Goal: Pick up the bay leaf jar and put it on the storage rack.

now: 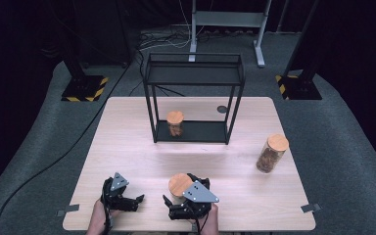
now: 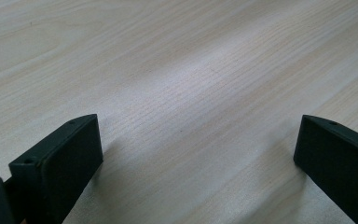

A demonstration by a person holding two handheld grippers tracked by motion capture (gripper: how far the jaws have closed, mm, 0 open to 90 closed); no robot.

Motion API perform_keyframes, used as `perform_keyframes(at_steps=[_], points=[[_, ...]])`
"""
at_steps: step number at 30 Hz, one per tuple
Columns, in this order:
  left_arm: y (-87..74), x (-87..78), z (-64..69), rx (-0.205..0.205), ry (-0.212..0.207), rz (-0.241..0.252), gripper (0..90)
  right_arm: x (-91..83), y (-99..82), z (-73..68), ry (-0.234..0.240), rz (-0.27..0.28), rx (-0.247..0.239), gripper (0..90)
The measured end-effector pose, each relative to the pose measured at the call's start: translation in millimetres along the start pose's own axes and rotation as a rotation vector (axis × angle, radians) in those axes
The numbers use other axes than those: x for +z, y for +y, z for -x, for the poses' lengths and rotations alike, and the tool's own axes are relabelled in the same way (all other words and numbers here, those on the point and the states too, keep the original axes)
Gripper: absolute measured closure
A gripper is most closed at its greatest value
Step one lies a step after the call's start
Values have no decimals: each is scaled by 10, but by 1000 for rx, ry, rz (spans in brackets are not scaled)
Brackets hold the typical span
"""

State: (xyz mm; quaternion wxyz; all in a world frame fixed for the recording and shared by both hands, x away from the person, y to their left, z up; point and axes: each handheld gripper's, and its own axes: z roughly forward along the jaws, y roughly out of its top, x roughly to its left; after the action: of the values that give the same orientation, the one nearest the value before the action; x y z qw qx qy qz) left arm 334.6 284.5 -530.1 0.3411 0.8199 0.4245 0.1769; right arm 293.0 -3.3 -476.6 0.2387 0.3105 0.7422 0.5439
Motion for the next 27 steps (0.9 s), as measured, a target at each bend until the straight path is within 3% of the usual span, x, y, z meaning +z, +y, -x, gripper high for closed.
perform_keyframes(at_steps=[4, 12, 27], points=[[0, 0, 0, 0, 0, 0, 3, 24, -26, 8, -1, 19, 5, 10], [0, 0, 1, -1, 0, 1, 4, -10, -52, 37, 13, 81, 6, 221], [0, -1, -1, 2, 0, -1, 4, -36, -43, 61, 27, 76, 3, 247]])
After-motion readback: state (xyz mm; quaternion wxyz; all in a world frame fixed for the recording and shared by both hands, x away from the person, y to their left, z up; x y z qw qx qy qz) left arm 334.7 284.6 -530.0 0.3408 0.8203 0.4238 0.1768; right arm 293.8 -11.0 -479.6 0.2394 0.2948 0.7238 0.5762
